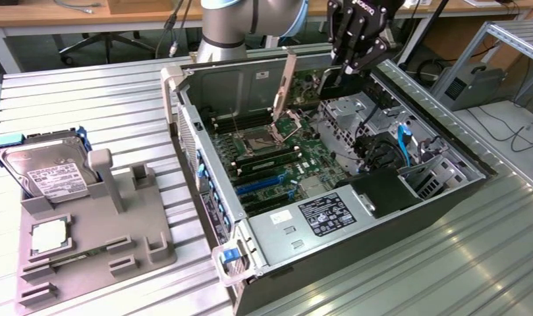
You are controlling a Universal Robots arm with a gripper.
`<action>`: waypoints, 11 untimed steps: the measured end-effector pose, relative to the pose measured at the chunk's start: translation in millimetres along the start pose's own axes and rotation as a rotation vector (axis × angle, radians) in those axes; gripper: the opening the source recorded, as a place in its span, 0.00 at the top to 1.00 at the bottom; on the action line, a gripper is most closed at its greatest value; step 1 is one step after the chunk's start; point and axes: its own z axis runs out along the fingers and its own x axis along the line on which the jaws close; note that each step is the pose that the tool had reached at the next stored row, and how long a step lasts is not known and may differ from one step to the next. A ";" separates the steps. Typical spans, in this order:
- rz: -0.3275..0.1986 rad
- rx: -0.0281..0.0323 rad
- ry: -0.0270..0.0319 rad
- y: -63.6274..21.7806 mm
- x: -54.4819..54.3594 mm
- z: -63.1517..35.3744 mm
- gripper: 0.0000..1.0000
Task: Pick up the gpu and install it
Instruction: 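Insert the gpu into the slot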
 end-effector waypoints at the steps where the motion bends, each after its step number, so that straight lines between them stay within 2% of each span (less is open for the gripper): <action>1: 0.000 0.0000 -0.0001 0.9 0.0 0.3 0.73; 11: 0.000 -0.0001 0.0001 4.7 0.0 3.9 0.73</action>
